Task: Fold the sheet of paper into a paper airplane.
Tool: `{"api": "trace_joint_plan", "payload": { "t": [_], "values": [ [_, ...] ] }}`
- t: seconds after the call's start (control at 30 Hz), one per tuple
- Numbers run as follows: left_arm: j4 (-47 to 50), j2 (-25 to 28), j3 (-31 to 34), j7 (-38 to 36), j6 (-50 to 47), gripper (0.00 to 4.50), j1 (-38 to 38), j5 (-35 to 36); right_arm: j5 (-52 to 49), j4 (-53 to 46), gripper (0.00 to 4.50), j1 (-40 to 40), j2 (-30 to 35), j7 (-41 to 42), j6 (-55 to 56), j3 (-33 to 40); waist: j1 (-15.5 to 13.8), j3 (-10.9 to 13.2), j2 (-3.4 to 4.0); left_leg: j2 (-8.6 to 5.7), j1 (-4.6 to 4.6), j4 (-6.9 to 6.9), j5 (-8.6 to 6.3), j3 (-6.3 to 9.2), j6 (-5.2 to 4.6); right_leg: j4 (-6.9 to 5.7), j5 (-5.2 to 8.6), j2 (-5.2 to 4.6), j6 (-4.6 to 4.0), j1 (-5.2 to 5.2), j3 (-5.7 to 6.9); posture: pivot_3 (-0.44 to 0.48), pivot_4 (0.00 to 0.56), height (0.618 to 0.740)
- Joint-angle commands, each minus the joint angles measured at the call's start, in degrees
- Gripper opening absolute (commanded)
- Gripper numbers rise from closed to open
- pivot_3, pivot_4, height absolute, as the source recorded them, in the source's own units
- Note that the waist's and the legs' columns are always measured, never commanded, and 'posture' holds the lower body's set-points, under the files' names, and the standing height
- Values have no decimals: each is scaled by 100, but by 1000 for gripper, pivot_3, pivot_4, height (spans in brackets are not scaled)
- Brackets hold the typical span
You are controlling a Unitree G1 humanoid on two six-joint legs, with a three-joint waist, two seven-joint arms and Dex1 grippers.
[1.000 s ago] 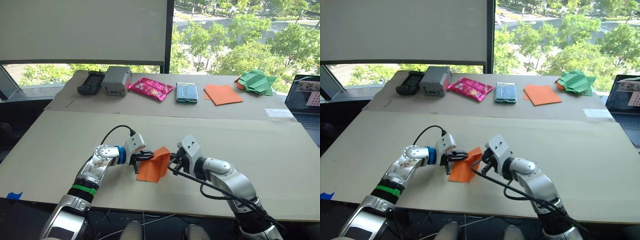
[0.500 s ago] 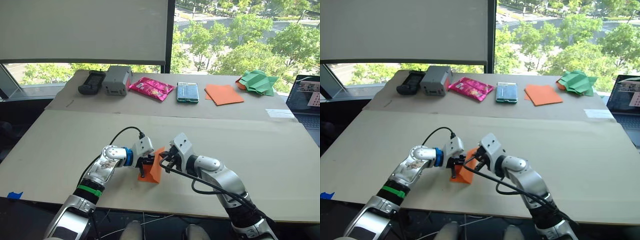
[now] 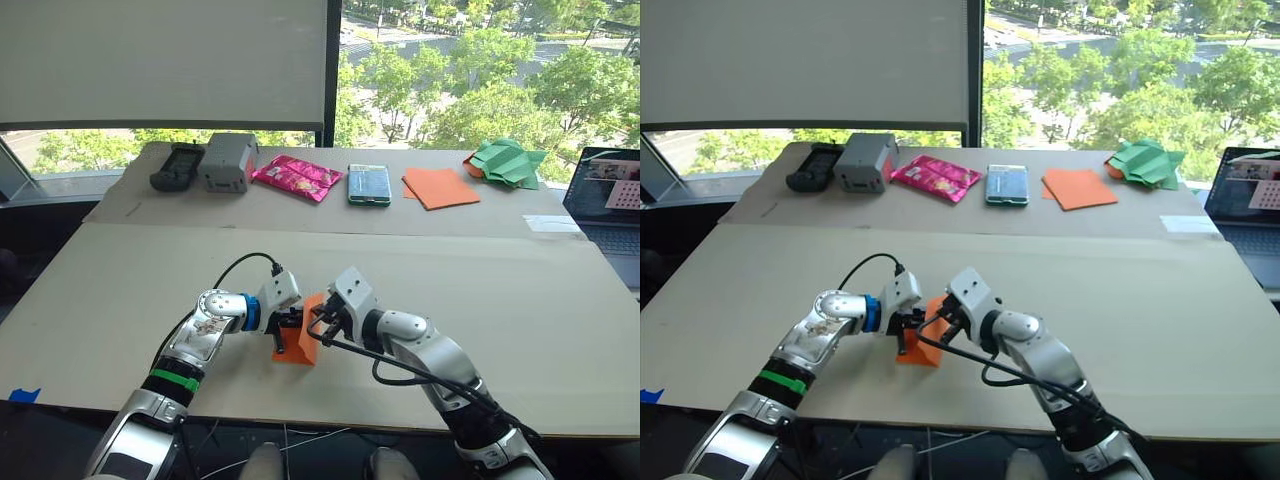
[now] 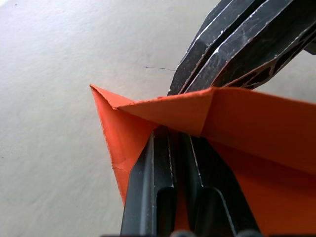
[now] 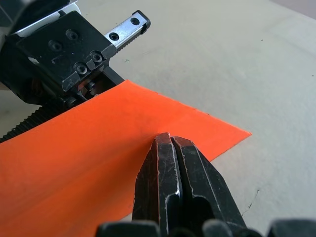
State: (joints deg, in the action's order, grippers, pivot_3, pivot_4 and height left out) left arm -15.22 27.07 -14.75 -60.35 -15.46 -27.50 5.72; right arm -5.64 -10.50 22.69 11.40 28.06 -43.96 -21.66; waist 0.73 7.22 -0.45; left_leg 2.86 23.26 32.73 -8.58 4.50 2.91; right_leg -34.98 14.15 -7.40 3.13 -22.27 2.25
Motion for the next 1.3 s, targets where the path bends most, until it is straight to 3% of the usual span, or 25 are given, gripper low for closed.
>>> {"api": "trace_joint_plan", "payload": {
  "t": [0.03,0.23,0.47,0.77,1.07,1.3],
  "values": [
    [316,384,280,82,-450,352,267,46,112,250,0,161,-132,-108,175,-51,55,1,2,0,0,-1,0,0,0,-3,0,0,0,-1,-1,0,150,702],
    [812,688,675,214,-783,352,423,283,192,469,0,208,-165,-55,293,-91,24,11,5,0,2,-3,0,2,-1,-1,0,1,-1,-6,0,0,150,702],
    [1035,656,1057,317,-1056,352,186,685,268,581,0,215,-191,15,371,-156,-1,25,-1,1,8,-3,0,2,1,0,0,1,-1,-9,0,0,150,702],
    [1136,356,573,153,-977,352,452,686,335,608,0,212,-180,31,368,-175,11,24,-2,0,4,-3,1,1,-1,-2,0,1,-1,-6,-1,0,150,702],
    [309,285,215,229,-400,352,449,262,317,548,0,237,-6,352,1095,-130,-1,24,-2,0,4,-2,0,1,0,1,0,1,-1,-5,-1,0,150,702],
    [174,318,99,181,-255,352,536,134,476,1335,0,392,167,604,1571,-163,-1,22,-1,0,0,-2,0,1,0,1,0,1,-1,0,-1,0,150,702]
  ]
}}
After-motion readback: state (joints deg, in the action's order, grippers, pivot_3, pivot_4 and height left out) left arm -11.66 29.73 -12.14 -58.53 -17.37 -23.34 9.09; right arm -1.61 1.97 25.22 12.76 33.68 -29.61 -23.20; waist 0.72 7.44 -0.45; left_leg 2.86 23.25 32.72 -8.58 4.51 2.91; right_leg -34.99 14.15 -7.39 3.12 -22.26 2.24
